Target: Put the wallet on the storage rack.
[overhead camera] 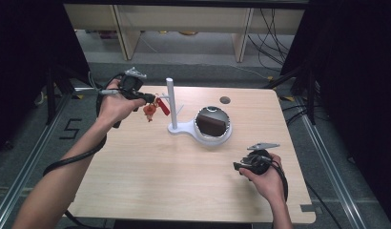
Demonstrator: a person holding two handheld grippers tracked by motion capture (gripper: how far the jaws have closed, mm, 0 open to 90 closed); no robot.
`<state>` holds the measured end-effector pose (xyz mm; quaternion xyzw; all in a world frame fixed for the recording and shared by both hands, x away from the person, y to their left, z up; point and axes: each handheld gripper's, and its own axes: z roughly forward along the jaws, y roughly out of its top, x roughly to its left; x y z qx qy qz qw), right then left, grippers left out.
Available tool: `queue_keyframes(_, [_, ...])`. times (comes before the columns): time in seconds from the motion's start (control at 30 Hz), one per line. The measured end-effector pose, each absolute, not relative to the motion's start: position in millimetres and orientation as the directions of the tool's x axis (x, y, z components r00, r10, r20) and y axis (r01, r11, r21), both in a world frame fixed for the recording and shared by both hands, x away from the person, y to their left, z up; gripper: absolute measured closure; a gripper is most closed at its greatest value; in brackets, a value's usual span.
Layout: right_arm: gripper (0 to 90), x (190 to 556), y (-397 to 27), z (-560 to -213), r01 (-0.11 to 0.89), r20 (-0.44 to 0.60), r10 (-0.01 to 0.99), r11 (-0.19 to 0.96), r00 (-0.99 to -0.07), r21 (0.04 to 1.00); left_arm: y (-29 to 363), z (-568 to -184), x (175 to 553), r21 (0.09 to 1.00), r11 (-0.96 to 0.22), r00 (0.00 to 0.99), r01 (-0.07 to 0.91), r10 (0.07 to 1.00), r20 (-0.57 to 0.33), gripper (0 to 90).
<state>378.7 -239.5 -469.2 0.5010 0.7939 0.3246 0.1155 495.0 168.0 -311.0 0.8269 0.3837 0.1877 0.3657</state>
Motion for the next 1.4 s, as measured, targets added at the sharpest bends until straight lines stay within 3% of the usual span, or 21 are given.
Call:
queue_keyframes(0.77, [50.6,379,-239,-472,0.736,0.145,0.872,0.293,-0.467,0.611,139,-320,487,0.749,-0.514,0.656,0.419,0.742,0.143,81.8])
queue_keyframes(0.9, [50.4,378,-239,-472,0.733,0.156,0.870,0.283,-0.467,0.618,138,-325,486,0.761,-0.512,0.667,0.398,0.731,0.143,71.8])
queue_keyframes(1.07, [50.2,378,-240,-473,0.724,0.157,0.870,0.276,-0.468,0.633,139,-327,477,0.777,-0.500,0.673,0.383,0.727,0.136,67.3])
queue_keyframes(1.4, [49.1,379,-246,-472,0.687,0.113,0.866,0.301,-0.487,0.661,174,-354,452,0.819,-0.456,0.643,0.348,0.752,0.145,48.2])
